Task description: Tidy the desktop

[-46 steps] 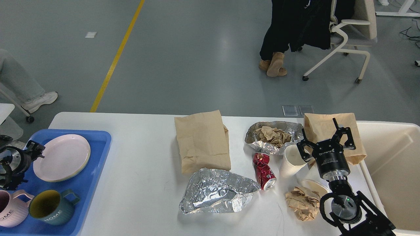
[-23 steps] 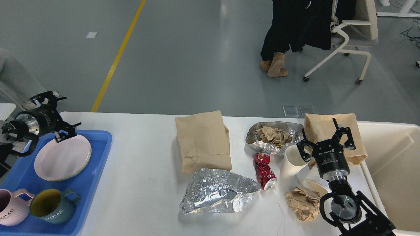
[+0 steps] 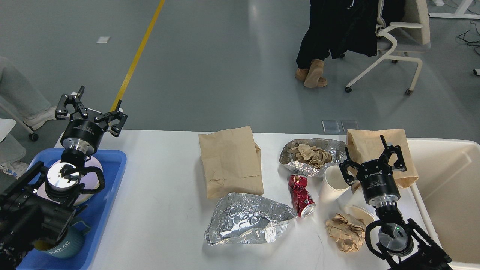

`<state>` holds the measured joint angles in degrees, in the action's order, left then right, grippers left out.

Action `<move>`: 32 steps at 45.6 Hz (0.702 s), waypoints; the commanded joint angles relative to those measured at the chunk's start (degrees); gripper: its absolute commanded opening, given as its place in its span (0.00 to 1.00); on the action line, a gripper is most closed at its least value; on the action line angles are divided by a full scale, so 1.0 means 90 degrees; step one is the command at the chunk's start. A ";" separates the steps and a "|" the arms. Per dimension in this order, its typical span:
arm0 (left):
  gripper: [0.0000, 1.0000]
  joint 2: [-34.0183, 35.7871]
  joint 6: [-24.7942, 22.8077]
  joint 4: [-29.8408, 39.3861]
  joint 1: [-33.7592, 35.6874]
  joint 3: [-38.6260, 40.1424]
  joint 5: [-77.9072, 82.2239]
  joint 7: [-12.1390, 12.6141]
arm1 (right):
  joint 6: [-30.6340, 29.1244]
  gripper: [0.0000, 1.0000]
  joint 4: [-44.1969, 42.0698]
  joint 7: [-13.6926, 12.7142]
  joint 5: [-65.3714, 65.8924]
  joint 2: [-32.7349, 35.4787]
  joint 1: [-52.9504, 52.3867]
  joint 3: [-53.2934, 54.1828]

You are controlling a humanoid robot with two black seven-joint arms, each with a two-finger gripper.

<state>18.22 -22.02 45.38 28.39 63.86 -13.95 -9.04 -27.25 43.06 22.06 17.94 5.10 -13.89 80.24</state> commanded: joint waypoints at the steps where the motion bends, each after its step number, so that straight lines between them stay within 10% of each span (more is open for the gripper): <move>1: 0.96 -0.0324 -0.0005 0.1041 -0.1073 0.1077 0.1216 0.0018 | 0.0000 1.00 0.0010 0.0000 -0.0001 0.0000 0.0000 0.0000; 32: 0.96 -0.0647 -0.0337 0.0983 -0.1348 0.1557 0.1667 0.0233 | -0.0010 1.00 0.0010 0.0000 -0.0001 0.0000 0.0000 0.0000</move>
<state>12.46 -24.41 54.32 15.78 77.63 1.24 -7.00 -27.29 43.16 22.06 17.93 5.10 -13.89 80.24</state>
